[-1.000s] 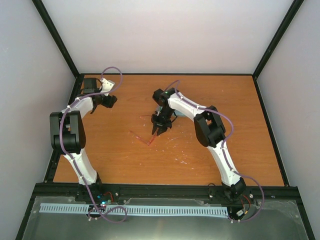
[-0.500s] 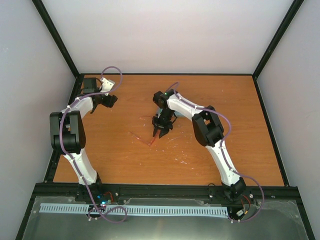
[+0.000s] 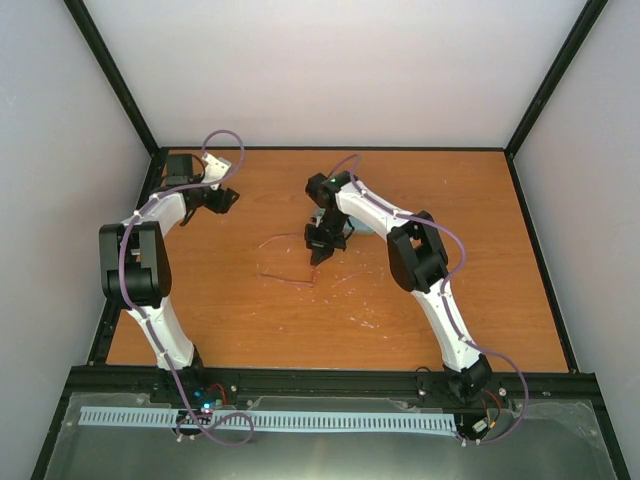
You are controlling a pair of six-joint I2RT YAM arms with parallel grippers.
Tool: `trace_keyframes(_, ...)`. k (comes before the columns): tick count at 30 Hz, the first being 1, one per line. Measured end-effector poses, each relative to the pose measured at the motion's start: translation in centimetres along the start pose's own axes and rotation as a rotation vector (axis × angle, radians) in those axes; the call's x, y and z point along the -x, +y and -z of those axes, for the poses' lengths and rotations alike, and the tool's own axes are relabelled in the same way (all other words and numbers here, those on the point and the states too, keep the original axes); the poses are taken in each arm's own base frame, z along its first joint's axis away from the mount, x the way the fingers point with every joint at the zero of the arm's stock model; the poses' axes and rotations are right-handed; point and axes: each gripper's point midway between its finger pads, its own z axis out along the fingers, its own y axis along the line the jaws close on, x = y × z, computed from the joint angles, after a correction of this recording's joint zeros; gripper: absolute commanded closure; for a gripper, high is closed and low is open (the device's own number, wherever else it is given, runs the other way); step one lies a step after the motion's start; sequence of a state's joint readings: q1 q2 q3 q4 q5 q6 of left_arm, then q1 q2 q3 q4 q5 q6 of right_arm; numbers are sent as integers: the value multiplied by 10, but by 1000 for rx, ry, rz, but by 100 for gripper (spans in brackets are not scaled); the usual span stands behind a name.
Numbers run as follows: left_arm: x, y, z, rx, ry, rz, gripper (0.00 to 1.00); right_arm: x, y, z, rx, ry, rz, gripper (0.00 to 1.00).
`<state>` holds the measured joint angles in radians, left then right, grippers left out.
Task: Organize the sunglasses
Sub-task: Pick up the sunglasses from the center of the board, then fold the sunglasses.
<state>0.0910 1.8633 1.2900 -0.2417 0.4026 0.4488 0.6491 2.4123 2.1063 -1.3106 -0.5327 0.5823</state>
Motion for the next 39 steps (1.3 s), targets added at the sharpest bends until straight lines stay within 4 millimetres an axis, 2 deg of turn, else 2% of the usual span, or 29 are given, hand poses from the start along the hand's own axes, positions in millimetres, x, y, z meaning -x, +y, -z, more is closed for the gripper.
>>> trace_keyframes(2, 6, -7, 1, -42, -21, 3, 40, 2, 1, 2, -1, -12, 15, 97)
trace_keyframes(4, 14, -16, 4, -104, -50, 6, 48, 6, 2, 4, -2, -33, 43, 97)
trace_keyframes(7, 32, -34, 13, -224, -108, 16, 71, 11, 9, 14, 17, -81, 107, 97)
trace_keyframes(9, 51, -46, 24, -316, -170, 23, 81, 13, 20, 30, 59, -136, 176, 97)
trace_keyframes(11, 74, -59, 39, -411, -242, 23, 85, 16, 31, 51, 119, -196, 240, 97)
trace_keyframes(14, 109, -80, 70, -542, -348, -8, 86, 29, 48, 93, 242, -305, 333, 97)
trace_keyframes(18, 142, -107, 104, -653, -438, -59, 86, 50, 57, 139, 377, -417, 449, 97)
trace_keyframes(23, 170, -145, 120, -767, -482, -89, 85, 58, 69, 173, 464, -477, 573, 97)
trace_keyframes(27, 184, -165, 122, -819, -501, -93, 85, 50, 83, 178, 515, -473, 646, 97)
trace_keyframes(31, 195, -179, 117, -850, -515, -112, 85, 45, 88, 180, 548, -461, 680, 97)
trace_keyframes(39, 183, -206, 89, -919, -459, -94, 85, 44, 102, 188, 650, -471, 718, 97)
